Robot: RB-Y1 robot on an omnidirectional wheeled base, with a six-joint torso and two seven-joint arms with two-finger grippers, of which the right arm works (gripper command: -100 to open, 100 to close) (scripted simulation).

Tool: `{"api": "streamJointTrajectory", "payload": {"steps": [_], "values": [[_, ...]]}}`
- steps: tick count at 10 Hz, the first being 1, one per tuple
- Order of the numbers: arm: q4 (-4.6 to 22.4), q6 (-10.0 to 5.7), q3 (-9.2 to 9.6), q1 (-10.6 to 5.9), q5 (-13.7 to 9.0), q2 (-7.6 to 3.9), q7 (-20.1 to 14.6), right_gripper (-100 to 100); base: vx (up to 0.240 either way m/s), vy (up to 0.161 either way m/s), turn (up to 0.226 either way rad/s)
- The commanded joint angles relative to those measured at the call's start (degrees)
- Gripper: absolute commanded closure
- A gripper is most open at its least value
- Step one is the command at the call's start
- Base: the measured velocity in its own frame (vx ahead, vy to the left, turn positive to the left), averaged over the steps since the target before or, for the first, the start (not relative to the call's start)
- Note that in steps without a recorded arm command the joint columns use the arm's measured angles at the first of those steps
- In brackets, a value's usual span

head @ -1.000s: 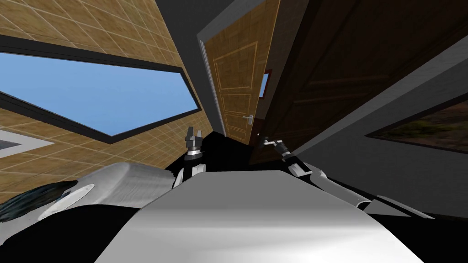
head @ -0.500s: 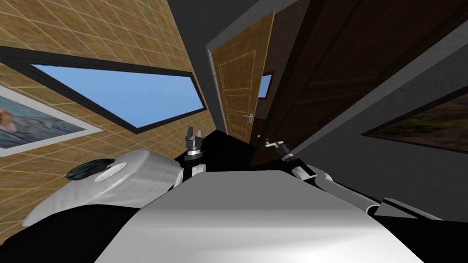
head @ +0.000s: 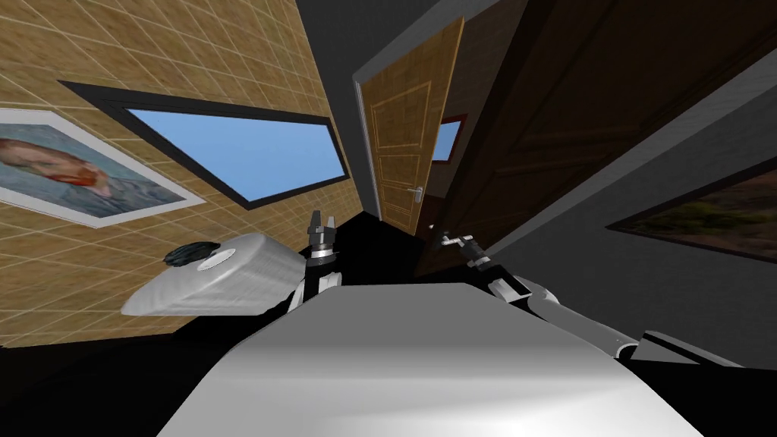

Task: Pull the door open

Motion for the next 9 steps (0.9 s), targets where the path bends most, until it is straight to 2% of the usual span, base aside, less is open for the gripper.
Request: {"api": "streamJointTrajectory", "payload": {"steps": [1,6,7,8,9], "values": [[-0.1,-1.39,0.92,0.63,0.5,-0.22,-0.7,100,-0.222,-0.106,0.191],[0.9,-4.62,2.15,1.45,1.2,-1.23,-2.2,100,-0.202,-0.121,0.174],[1.0,-5.05,2.31,1.56,1.3,-1.37,-2.4,100,-0.202,-0.085,0.097],[1.3,-4.65,1.76,1.27,1.0,-1.48,-2.2,100,-0.083,-0.038,0.002],[1.7,-5.45,2.25,1.56,1.0,-1.76,-2.5,100,-0.139,-0.058,0.131]]}}
